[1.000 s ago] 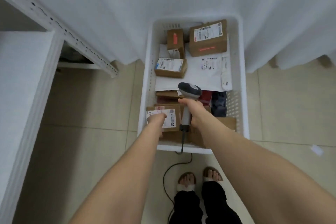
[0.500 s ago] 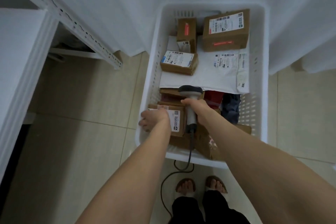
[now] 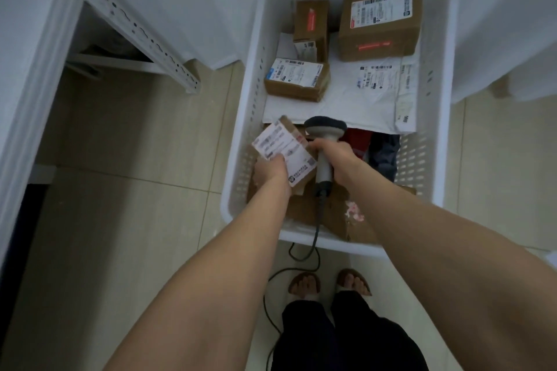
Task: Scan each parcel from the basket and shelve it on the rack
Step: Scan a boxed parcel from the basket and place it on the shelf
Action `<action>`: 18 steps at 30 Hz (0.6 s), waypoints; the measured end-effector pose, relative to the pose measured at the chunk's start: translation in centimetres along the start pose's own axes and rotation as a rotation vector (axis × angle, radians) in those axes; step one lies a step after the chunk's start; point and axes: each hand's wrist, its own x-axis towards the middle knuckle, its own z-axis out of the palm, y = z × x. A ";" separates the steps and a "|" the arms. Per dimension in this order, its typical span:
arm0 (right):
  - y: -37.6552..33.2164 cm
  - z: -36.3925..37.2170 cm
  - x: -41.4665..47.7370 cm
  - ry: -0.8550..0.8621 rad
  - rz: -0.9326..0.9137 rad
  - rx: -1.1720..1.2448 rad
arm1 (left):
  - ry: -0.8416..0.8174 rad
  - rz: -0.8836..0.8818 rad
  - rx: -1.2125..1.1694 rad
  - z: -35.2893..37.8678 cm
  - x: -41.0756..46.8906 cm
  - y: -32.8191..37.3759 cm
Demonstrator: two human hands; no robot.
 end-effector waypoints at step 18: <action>-13.9 -3.2 -25.7 -0.038 -0.103 0.331 | -0.442 0.282 0.120 -8.5 -22.0 17.8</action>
